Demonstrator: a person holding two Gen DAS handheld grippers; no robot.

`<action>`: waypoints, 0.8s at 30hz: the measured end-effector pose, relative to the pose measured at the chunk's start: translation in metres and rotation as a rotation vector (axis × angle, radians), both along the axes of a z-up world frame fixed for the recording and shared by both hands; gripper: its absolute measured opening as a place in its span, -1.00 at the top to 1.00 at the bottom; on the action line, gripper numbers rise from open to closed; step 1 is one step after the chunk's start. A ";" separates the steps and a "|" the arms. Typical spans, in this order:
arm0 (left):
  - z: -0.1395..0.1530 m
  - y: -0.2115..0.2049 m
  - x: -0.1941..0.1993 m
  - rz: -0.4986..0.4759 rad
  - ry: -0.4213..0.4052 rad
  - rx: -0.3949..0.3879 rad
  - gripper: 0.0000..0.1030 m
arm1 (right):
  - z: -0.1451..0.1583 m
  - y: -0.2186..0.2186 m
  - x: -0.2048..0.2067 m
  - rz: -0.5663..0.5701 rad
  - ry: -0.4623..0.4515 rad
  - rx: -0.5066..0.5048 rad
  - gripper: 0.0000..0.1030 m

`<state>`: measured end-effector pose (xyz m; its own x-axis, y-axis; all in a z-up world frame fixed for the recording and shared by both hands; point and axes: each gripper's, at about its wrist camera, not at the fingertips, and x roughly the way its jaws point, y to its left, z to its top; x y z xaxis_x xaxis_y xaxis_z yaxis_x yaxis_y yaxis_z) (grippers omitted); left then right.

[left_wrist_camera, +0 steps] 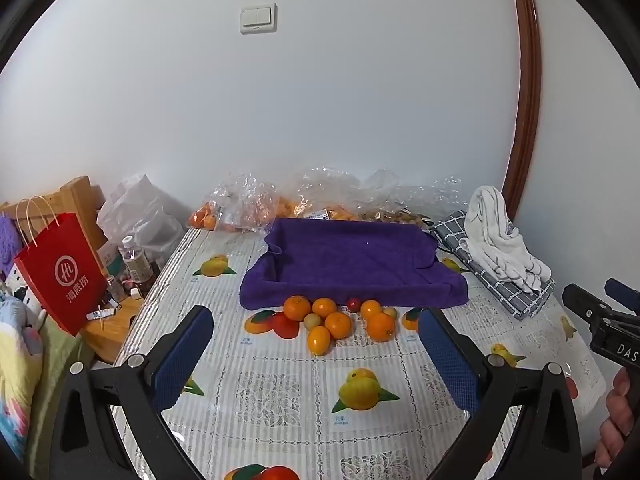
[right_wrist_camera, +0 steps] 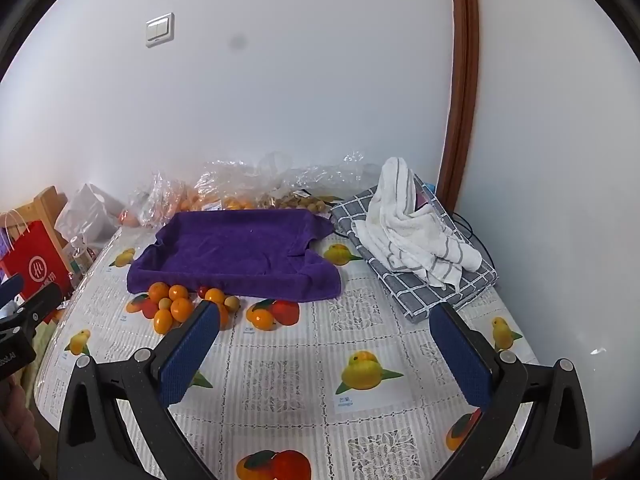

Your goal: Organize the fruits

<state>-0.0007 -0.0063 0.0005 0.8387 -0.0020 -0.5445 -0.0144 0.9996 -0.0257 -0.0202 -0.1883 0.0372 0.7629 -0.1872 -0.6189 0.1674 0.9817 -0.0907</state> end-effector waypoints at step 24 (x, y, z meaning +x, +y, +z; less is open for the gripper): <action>-0.002 0.002 -0.002 0.000 -0.005 -0.003 -1.00 | 0.000 0.001 -0.003 0.005 -0.002 0.015 -0.99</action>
<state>-0.0025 -0.0047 -0.0018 0.8414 -0.0034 -0.5404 -0.0145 0.9995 -0.0288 -0.0237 -0.1869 0.0369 0.7653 -0.1737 -0.6197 0.1625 0.9838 -0.0752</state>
